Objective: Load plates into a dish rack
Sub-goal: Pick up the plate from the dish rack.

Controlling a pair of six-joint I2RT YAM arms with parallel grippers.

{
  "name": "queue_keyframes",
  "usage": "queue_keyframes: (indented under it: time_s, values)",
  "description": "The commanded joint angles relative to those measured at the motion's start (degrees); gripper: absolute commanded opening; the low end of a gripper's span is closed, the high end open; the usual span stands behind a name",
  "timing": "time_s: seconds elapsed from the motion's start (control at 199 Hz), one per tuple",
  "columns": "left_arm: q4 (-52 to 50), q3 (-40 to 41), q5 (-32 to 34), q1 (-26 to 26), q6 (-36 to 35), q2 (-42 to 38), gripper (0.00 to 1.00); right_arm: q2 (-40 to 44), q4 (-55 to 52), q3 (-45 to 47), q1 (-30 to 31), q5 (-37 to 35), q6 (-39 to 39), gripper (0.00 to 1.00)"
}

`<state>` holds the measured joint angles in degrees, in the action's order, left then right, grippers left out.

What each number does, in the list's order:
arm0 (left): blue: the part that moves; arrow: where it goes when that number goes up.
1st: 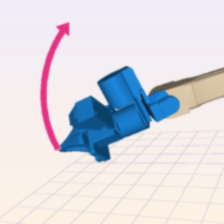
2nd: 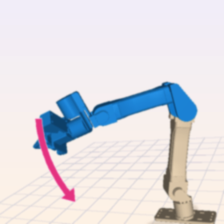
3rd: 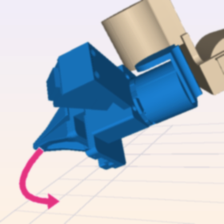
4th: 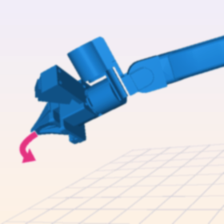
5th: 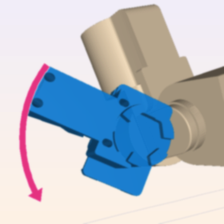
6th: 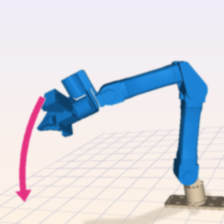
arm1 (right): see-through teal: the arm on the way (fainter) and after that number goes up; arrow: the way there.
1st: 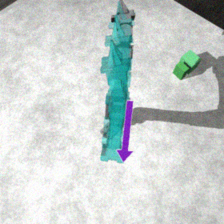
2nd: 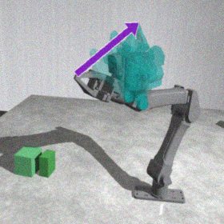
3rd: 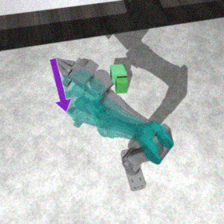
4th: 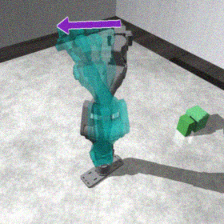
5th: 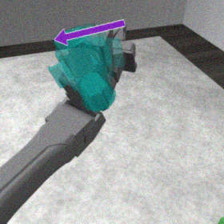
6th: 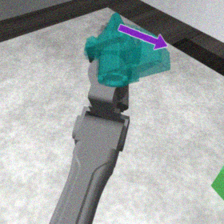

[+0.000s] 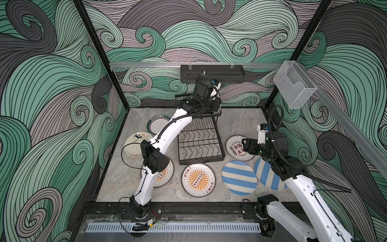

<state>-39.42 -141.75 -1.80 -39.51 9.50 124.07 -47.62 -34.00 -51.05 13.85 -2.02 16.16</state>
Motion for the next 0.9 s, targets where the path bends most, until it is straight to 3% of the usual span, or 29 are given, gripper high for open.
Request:
queue_keyframes:
  time_s: [0.0, 0.452, 0.724, 0.9]
  values:
    - [-1.3, -1.1, 0.5, 0.5, -0.1, -0.7, 0.31, -0.3, 1.5, 0.6, -0.3, 0.8, 1.1, 0.80]
    - [10.3, 12.6, -6.5, 2.5, 7.5, -8.2, 0.23, -0.8, 2.8, 0.8, -0.1, 1.9, 1.4, 0.80]
    - [15.4, 12.1, -9.1, 3.5, 11.8, -6.2, 0.26, -0.7, 3.0, 1.0, -0.1, 2.0, 1.6, 0.80]
    - [14.3, 6.4, -9.8, 3.6, 12.8, -2.3, 0.26, -0.4, 2.8, 1.1, -0.2, 1.9, 1.7, 0.80]
